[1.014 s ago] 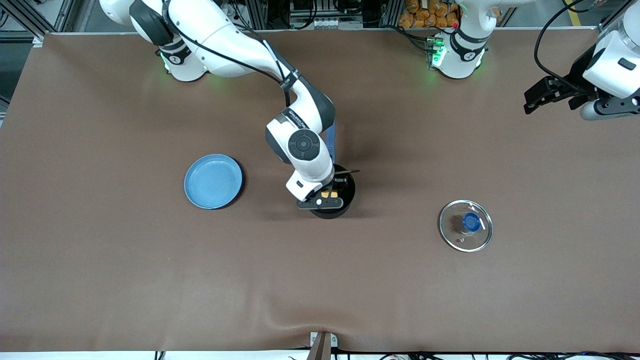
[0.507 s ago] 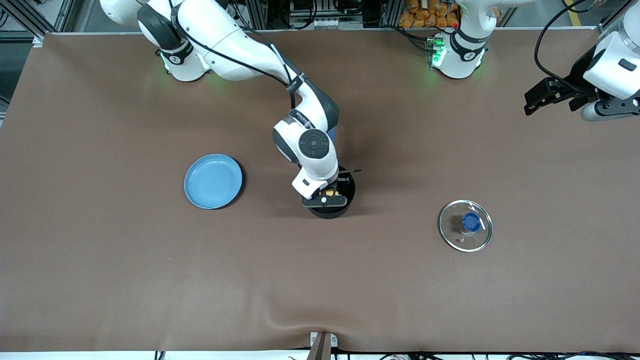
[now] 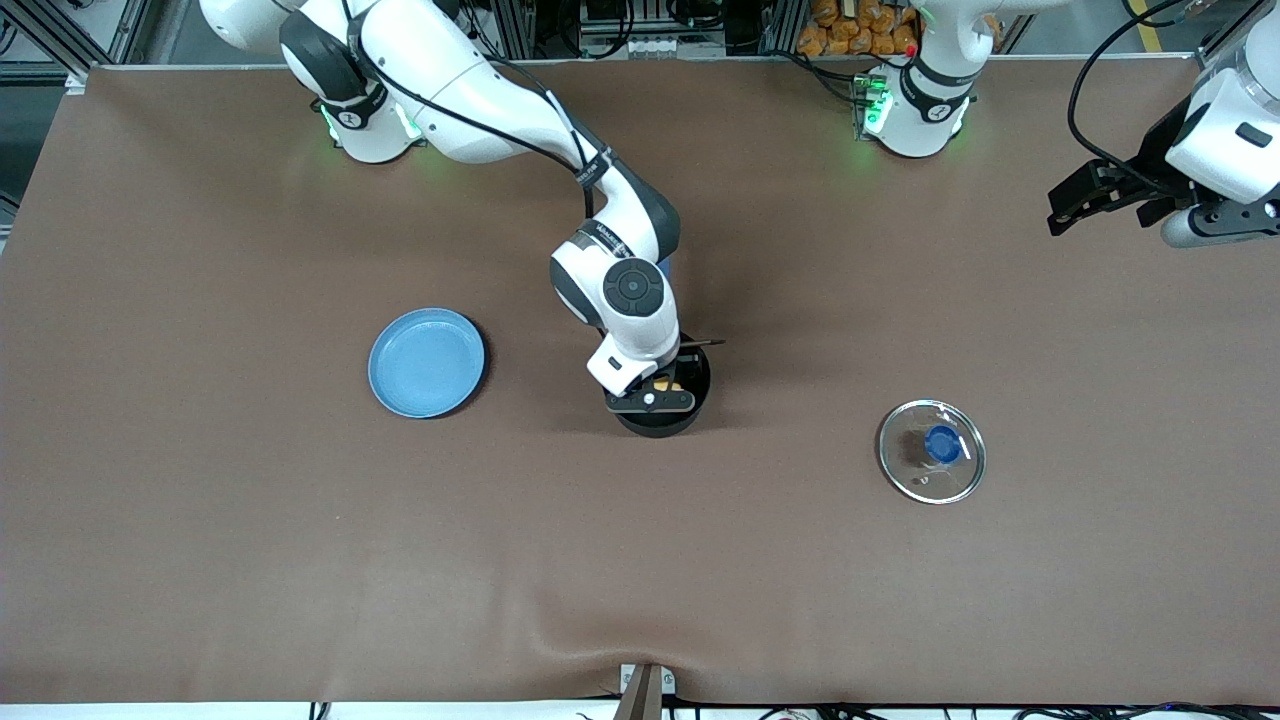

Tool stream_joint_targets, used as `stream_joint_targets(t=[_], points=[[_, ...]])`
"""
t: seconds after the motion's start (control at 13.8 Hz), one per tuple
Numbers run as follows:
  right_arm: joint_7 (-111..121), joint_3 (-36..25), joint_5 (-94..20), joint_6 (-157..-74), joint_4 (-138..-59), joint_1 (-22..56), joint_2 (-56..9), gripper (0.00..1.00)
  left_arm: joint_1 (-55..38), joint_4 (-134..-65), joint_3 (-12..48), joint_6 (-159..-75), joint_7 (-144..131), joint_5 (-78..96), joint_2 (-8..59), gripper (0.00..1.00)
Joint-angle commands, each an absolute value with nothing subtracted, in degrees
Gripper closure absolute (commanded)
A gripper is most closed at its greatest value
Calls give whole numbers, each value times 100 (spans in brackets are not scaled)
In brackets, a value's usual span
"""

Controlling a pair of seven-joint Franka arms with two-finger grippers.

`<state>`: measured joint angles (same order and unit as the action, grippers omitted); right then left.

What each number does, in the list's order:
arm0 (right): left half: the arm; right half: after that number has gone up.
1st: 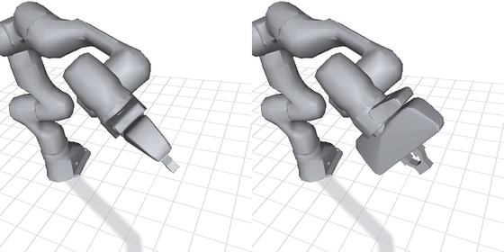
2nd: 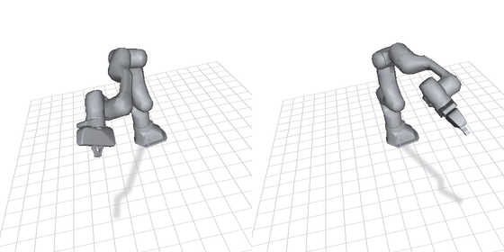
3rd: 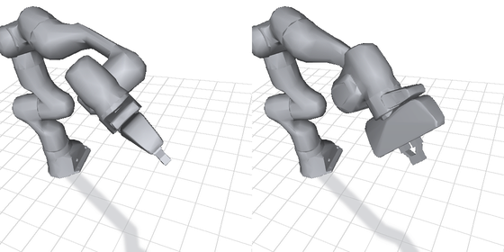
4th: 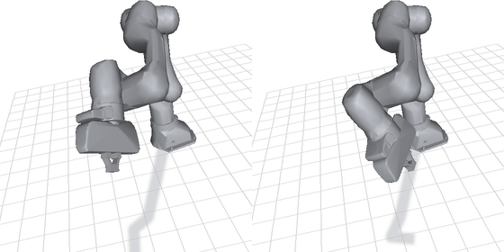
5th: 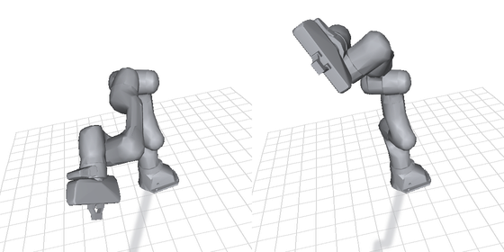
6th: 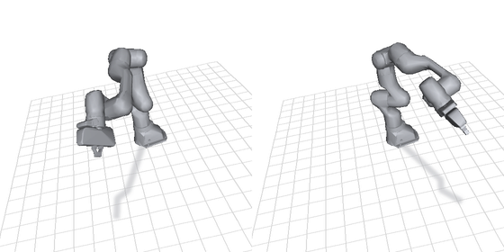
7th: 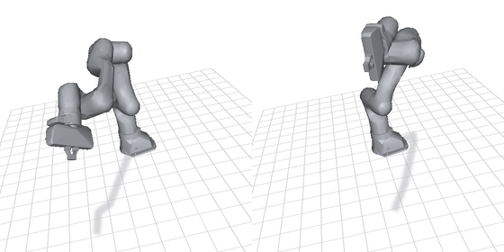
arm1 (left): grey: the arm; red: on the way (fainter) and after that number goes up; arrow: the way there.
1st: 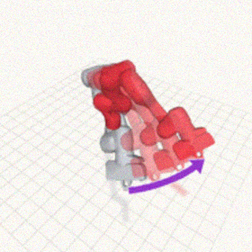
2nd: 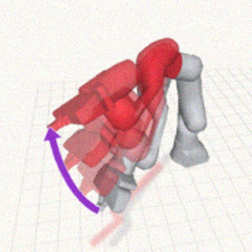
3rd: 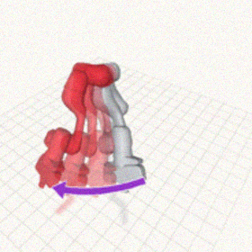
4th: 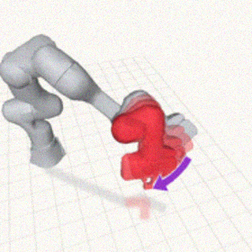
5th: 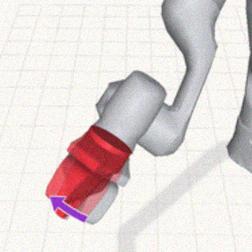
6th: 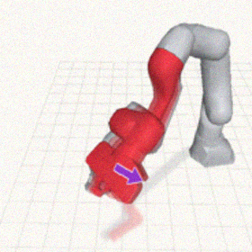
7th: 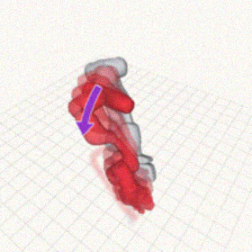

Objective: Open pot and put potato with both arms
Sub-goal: 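Lower the potato into the saucepan and open the right gripper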

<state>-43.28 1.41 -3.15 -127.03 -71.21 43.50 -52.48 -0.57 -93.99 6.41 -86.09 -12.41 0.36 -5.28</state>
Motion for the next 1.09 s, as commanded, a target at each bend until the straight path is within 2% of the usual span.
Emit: stream_joint_targets(t=[0.0, 0.36, 0.65, 1.01], points=[[-4474, 88, -220, -12665, -6917, 4412, -5361, 0, -35, -9308, 677, -8622, -1230, -70, -492, 0], [-4465, 97, -237, -12542, -6838, 4324, -5239, 0, -44, -9308, 685, -8675, -1230, -62, -483, 0], [-4447, 97, -255, -11665, -6408, 4272, -5186, 0, -35, -9316, 677, -8684, -1230, -62, -492, 0], [-4447, 167, -325, -11137, -6267, 4070, -4949, 0, -35, -9316, 686, -8710, -1230, -53, -483, 0]])
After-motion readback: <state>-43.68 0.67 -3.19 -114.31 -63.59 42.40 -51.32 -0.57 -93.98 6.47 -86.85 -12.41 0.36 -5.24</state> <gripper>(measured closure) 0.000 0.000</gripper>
